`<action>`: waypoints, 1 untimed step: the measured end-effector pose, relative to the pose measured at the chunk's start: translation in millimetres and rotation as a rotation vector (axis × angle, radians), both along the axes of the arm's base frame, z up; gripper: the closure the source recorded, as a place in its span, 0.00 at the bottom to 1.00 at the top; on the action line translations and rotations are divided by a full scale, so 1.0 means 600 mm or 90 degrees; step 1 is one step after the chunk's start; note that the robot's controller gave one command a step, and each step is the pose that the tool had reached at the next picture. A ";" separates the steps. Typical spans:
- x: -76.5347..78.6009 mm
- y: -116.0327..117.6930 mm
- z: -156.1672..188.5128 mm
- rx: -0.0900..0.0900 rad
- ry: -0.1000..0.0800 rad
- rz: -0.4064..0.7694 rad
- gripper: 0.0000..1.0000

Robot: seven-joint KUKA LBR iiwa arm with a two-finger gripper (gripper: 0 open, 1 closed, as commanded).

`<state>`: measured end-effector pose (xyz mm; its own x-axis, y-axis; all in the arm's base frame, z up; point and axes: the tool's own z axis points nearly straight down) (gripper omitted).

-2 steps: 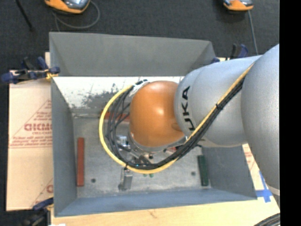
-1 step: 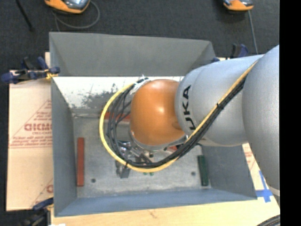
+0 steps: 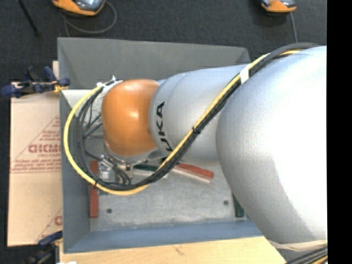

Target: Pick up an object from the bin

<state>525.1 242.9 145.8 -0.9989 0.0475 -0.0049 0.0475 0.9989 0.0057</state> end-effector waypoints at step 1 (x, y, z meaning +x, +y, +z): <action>-0.044 -0.017 0.045 -0.004 0.002 0.052 1.00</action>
Offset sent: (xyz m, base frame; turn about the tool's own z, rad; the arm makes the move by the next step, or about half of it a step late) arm -0.0273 -0.0090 0.0254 -0.0825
